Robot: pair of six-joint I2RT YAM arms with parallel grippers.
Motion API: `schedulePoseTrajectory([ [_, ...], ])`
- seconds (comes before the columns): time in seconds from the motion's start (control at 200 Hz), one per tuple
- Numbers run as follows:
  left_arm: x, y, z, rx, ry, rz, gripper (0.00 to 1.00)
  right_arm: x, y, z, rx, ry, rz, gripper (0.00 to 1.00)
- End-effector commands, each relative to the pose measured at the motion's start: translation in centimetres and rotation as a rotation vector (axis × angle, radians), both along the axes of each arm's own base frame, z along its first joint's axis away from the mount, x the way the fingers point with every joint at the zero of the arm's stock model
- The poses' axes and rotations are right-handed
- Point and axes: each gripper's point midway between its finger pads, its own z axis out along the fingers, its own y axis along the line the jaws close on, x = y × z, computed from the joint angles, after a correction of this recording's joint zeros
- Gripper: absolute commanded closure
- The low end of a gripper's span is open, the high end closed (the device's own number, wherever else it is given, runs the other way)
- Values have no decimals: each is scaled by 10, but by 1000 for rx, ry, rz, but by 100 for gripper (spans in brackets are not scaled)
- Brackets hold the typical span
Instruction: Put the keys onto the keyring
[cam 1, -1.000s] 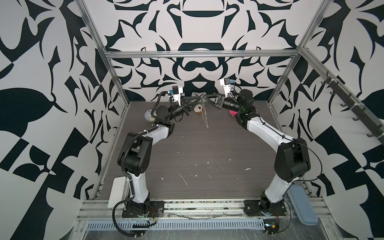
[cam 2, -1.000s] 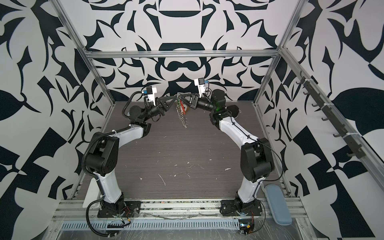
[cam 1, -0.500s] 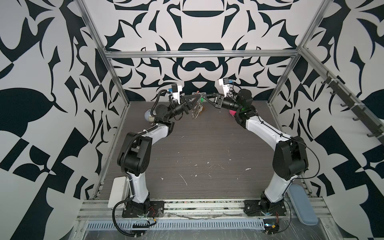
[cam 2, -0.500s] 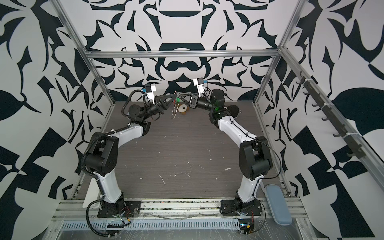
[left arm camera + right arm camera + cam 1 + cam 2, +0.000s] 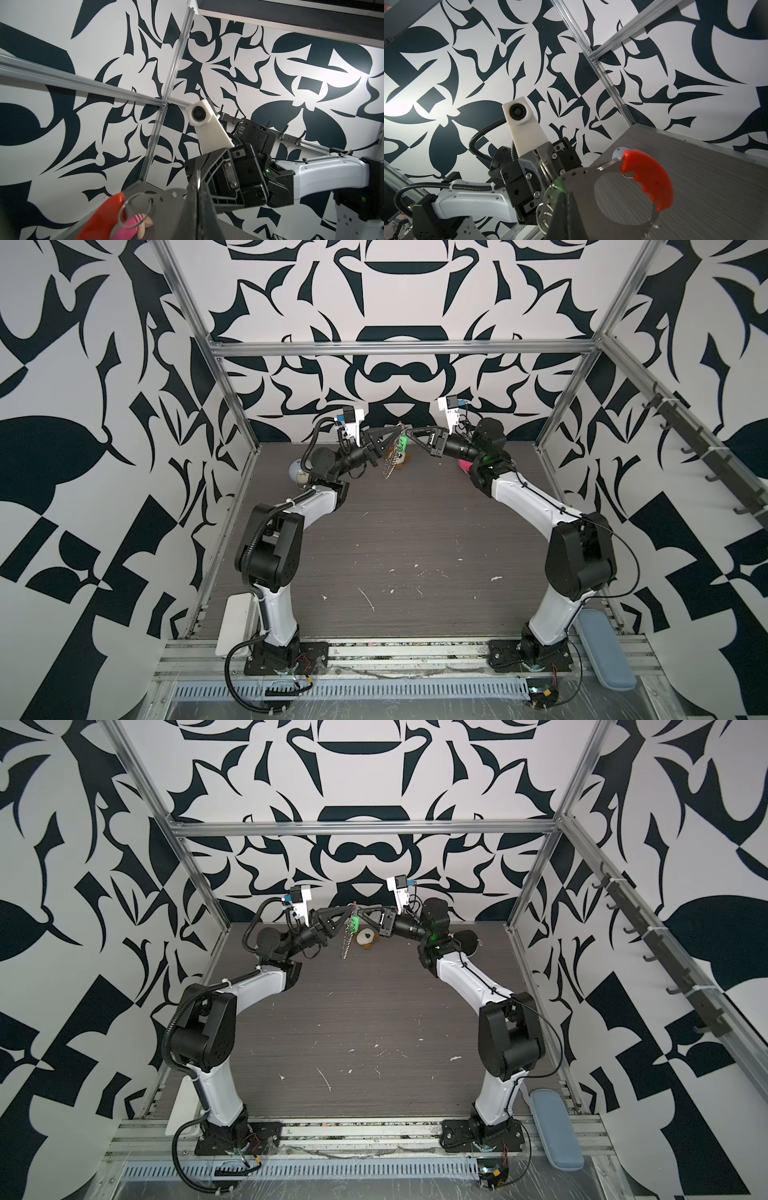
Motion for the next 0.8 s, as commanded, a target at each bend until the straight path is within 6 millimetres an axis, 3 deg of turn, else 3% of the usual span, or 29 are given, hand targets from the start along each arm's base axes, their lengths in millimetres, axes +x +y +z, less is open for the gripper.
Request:
schedulePoseTrajectory([
  [0.0, -8, 2, 27, -43, -111, -2, 100, -16, 10, 18, 13, -56, 53, 100],
  [0.39, -11, -5, 25, -32, -111, -34, 100, -11, 22, -2, -39, 23, 68, 100],
  [0.52, -13, -4, 28, -34, -122, -29, 100, -6, 19, -13, -74, 59, 37, 83],
  [0.65, -15, 0, 29, -34, -123, -23, 100, 2, 3, -14, -120, 64, -39, 71],
  [0.795, -18, 2, 29, -31, -121, -21, 100, 2, -17, -3, -194, 6, -137, 67],
])
